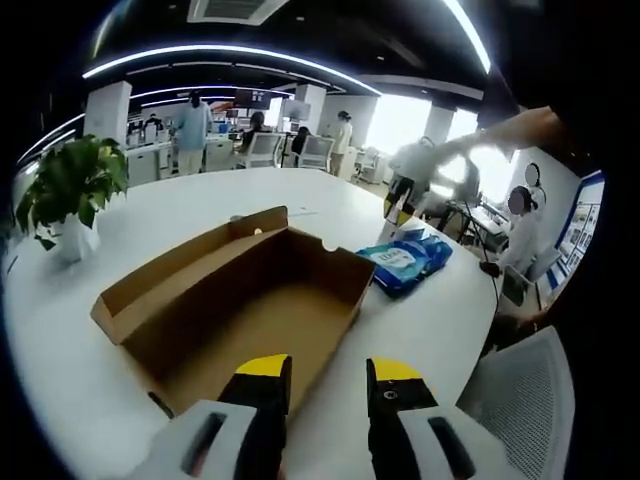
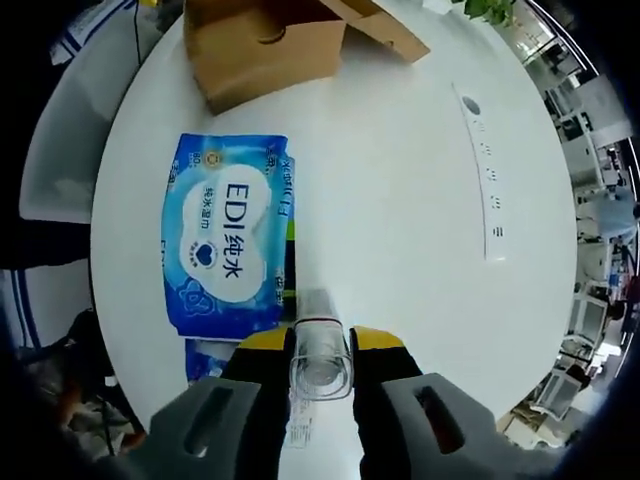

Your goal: Operate the shoe box by opening the lid, removing the specified soft item, and placing it in the target area until the item is outside and the box remains undamaged.

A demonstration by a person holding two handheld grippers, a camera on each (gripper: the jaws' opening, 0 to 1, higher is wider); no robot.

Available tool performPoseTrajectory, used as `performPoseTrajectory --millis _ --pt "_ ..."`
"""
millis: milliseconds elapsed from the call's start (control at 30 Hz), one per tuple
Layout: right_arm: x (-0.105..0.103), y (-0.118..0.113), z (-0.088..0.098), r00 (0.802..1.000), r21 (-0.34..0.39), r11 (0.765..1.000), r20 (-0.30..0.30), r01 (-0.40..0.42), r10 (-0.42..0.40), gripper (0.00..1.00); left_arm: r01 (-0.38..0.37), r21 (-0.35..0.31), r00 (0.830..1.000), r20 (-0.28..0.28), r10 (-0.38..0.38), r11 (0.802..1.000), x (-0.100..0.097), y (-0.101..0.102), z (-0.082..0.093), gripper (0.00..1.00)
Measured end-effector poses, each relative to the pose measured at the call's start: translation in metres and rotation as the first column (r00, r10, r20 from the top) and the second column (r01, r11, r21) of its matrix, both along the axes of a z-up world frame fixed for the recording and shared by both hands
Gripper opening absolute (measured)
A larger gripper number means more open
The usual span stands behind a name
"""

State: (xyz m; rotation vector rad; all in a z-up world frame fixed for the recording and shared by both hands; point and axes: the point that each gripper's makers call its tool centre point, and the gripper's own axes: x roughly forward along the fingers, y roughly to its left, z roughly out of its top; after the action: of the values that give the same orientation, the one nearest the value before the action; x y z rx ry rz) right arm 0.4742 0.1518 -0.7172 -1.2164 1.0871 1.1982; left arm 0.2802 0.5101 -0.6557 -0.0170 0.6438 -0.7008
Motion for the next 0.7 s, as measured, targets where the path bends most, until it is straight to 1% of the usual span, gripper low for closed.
performPoseTrajectory --millis 100,267,700 --pt "-0.0011 -0.0004 -0.0006 1.000 -0.009 1.000 0.002 -0.009 0.009 0.22 -0.001 -0.002 1.000 0.001 0.001 1.000 0.0005 0.0001 0.0004 0.30" --pt "0.0015 0.0026 0.0006 1.000 0.005 1.000 0.005 0.006 -0.006 0.23 -0.004 -0.003 1.000 0.002 0.004 1.000 0.0017 0.0015 -0.0001 0.30" --pt "0.0056 0.0038 0.0037 1.000 0.014 1.000 0.022 0.006 -0.006 0.28 -0.011 -0.007 1.000 0.001 0.011 1.000 0.0036 0.0051 -0.0013 0.30"
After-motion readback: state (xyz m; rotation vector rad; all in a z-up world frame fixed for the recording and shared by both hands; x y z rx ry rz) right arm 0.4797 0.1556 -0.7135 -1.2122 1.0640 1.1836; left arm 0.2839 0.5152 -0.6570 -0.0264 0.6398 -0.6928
